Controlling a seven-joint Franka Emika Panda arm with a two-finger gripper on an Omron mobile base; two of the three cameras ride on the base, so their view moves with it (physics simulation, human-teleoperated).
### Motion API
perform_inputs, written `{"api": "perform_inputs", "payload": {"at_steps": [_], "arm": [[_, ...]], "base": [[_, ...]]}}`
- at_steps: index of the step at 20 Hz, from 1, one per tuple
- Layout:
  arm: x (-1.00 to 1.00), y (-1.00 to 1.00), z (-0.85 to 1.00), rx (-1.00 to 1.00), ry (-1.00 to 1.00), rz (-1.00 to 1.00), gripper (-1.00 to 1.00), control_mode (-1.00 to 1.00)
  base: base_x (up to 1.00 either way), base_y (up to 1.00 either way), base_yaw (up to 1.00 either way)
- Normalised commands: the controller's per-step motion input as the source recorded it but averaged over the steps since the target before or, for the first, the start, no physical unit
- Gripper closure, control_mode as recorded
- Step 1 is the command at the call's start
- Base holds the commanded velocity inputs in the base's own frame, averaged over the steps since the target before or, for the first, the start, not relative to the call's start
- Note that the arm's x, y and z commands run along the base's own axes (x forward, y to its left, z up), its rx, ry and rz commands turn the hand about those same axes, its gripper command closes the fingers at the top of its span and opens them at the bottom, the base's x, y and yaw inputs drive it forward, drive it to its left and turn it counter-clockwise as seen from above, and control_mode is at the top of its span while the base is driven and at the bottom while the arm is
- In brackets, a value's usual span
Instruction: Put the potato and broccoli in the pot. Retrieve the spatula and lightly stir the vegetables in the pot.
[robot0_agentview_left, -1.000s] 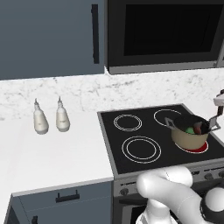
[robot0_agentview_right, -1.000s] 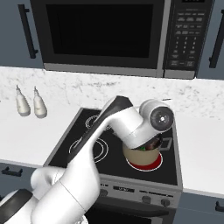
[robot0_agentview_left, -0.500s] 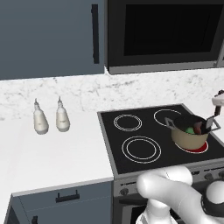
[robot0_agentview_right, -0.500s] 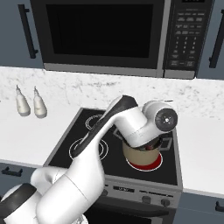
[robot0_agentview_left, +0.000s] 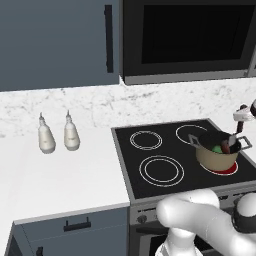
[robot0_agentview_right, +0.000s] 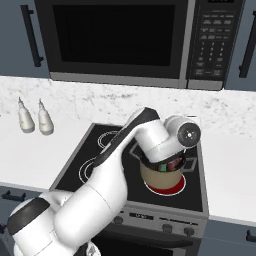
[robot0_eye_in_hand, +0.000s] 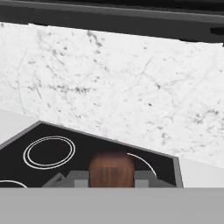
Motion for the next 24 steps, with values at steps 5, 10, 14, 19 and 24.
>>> {"api": "perform_inputs", "payload": {"at_steps": [5, 10, 14, 19, 24], "arm": [[0.20, -0.18, -0.42, 0.07, 0.05, 0.00, 1.00, -1.00], [0.15, -0.05, -0.35, 0.14, 0.04, 0.01, 1.00, -1.00], [0.41, 0.00, -0.32, 0.07, -0.01, 0.02, 1.00, -1.00], [0.38, 0.00, -0.26, 0.00, -0.07, 0.02, 1.00, -1.00], [-0.02, -0.28, 0.02, 0.00, -0.17, 0.01, 1.00, -1.00]], "base": [[0.00, 0.00, 0.00], [0.00, 0.00, 0.00], [0.00, 0.00, 0.00], [0.00, 0.00, 0.00], [0.00, 0.00, 0.00]]}}
